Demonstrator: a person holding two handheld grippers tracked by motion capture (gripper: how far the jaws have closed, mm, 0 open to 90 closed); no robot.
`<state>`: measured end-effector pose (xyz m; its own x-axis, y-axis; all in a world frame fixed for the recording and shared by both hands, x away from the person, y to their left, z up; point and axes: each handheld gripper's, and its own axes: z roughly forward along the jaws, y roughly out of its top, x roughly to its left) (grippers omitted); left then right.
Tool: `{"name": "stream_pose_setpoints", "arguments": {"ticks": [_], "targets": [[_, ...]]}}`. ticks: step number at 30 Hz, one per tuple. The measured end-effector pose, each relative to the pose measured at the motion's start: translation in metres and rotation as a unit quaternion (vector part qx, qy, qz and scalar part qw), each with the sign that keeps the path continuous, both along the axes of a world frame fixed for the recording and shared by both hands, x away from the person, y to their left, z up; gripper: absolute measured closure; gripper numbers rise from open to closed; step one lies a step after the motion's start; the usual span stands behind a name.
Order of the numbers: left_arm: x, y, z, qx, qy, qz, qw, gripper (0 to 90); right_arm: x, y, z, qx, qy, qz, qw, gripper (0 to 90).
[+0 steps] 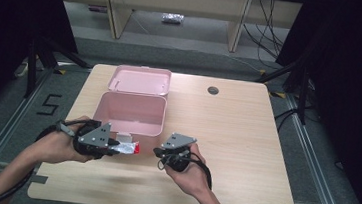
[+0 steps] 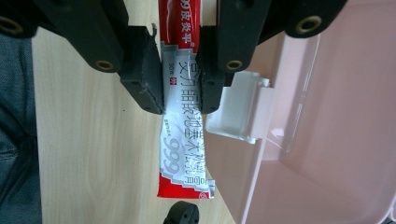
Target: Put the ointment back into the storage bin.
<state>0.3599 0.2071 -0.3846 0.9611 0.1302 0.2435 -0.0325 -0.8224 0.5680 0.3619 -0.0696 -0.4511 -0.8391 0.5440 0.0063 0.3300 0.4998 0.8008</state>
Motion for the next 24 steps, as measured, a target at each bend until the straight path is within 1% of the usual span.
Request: {"name": "stream_pose_setpoints", "arguments": {"ticks": [1,5,8,9,10,12,13,14,15,16,17,18,20,21,24], "targets": [[0.000,0.000,0.000,-0.003,-0.007,0.004,1.0000,71.2,0.000,0.000,0.000,0.001,-0.001,0.000,1.0000,90.0],[0.001,-0.002,0.002,-0.003,-0.010,0.002,0.9999,71.2,0.000,0.000,-0.001,0.005,0.001,-0.001,1.0000,90.0],[0.002,-0.002,0.004,-0.001,-0.012,0.001,0.9999,71.2,0.001,-0.001,-0.001,0.000,-0.010,0.007,0.9999,90.0],[0.003,-0.002,0.004,0.000,-0.007,0.000,1.0000,71.2,-0.001,0.000,-0.001,0.005,0.003,-0.001,1.0000,90.0],[0.003,-0.002,0.004,-0.003,-0.012,0.004,0.9999,71.2,-0.001,0.000,-0.001,0.007,0.004,-0.001,1.0000,90.0],[0.004,-0.001,0.006,-0.002,-0.012,0.004,0.9999,71.2,0.000,-0.001,0.000,0.003,0.002,-0.002,1.0000,90.0],[0.005,-0.001,0.008,0.008,-0.010,-0.002,0.9999,71.2,0.000,-0.001,0.000,0.003,0.002,-0.001,1.0000,90.0],[0.005,-0.001,0.007,-0.002,-0.015,0.005,0.9999,71.2,0.000,0.000,-0.001,0.009,0.001,-0.002,1.0000,90.0],[0.005,-0.001,0.008,-0.002,-0.012,0.003,0.9999,71.2,0.000,0.001,-0.001,0.010,-0.001,-0.003,0.9999,90.0],[0.005,-0.001,0.009,-0.003,-0.019,0.005,0.9998,71.2,0.000,0.001,-0.001,0.010,-0.004,-0.004,0.9999,90.0],[0.006,-0.001,0.011,0.006,-0.017,0.000,0.9998,71.2,0.000,0.001,-0.001,0.010,-0.003,-0.005,0.9999,90.0],[0.006,-0.001,0.011,-0.002,-0.020,0.003,0.9998,71.2,0.000,0.001,-0.001,0.009,-0.003,-0.005,0.9999,90.0],[0.007,-0.001,0.013,0.001,-0.023,0.003,0.9997,71.2,0.000,0.001,-0.001,0.009,-0.003,-0.005,0.9999,90.0],[0.008,0.000,0.014,0.007,-0.025,0.000,0.9997,71.2,0.000,0.001,-0.001,0.009,-0.003,-0.005,0.9999,90.0],[0.010,0.000,0.016,0.008,-0.028,0.000,0.9996,71.2,0.000,0.001,-0.001,0.011,0.001,-0.005,0.9999,90.0]]}}
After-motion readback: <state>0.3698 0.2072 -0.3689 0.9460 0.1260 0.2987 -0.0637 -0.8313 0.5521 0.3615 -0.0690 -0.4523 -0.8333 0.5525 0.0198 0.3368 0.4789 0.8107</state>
